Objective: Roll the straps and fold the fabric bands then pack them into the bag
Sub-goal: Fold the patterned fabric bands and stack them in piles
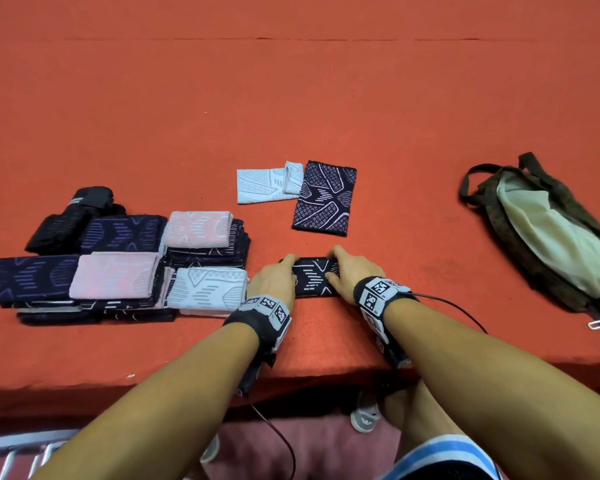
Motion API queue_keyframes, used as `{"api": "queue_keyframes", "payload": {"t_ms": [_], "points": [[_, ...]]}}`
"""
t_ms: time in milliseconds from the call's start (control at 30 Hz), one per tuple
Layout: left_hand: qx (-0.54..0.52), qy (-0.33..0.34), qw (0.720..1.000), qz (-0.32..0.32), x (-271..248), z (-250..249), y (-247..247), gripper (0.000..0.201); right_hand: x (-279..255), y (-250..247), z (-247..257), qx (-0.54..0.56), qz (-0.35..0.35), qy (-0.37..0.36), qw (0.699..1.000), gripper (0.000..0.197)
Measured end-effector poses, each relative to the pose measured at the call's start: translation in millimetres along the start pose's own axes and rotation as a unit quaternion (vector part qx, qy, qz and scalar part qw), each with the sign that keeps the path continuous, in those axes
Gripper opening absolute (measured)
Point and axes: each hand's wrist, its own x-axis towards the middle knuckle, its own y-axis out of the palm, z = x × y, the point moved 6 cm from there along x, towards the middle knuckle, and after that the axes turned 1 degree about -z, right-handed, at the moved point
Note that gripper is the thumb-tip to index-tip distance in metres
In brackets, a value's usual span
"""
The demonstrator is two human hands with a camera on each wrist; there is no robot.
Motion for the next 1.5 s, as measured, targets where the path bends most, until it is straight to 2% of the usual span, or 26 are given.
{"api": "queue_keyframes", "payload": {"t_ms": [133, 267, 367, 433, 533, 667, 800, 933, 1100, 1200, 1367, 1500], "points": [[0.039, -0.021, 0.999, 0.003, 5, -2, 4, 0.030, 8, 1, -3, -0.012, -0.005, 0.039, 0.999, 0.043], [0.035, -0.074, 0.997, 0.004, 6, 2, 4, 0.034, 11, 2, -5, -0.026, 0.009, 0.059, 0.998, 0.037], [0.038, -0.091, 0.995, 0.005, 8, 0, 2, 0.037, 8, 0, -4, -0.009, 0.004, 0.069, 0.998, 0.039], [0.043, -0.089, 0.995, -0.006, 5, -3, 0, 0.038, 4, 0, 1, -0.005, 0.005, 0.053, 0.999, 0.038], [0.019, -0.059, 0.998, -0.018, -5, -6, -4, 0.029, -5, -3, 3, 0.012, 0.001, 0.032, 0.999, 0.032], [-0.052, -0.036, 0.993, -0.096, -18, -9, -40, 0.023, -11, -23, 5, 0.083, -0.052, 0.032, 0.995, 0.029], [-0.077, -0.003, 0.980, -0.185, -32, -9, -91, 0.023, -15, -40, 40, 0.151, -0.129, -0.008, 0.980, 0.027], [-0.074, -0.053, 0.973, -0.210, -45, 33, -122, 0.027, -17, -22, 88, 0.210, -0.110, -0.054, 0.970, 0.031], [-0.047, -0.104, 0.973, -0.200, -64, 95, -129, 0.009, -16, 8, 145, 0.195, -0.060, -0.130, 0.970, 0.019], [-0.033, -0.141, 0.971, -0.192, -66, 122, -125, 0.008, -9, 25, 163, 0.186, -0.036, -0.127, 0.974, 0.017], [0.016, -0.083, 0.975, -0.203, -62, 126, -114, 0.008, -2, 40, 167, 0.155, -0.038, -0.092, 0.983, 0.017], [0.048, -0.066, 0.985, -0.152, -57, 119, -102, 0.019, -4, 40, 168, 0.106, -0.039, -0.095, 0.989, 0.012]]}}
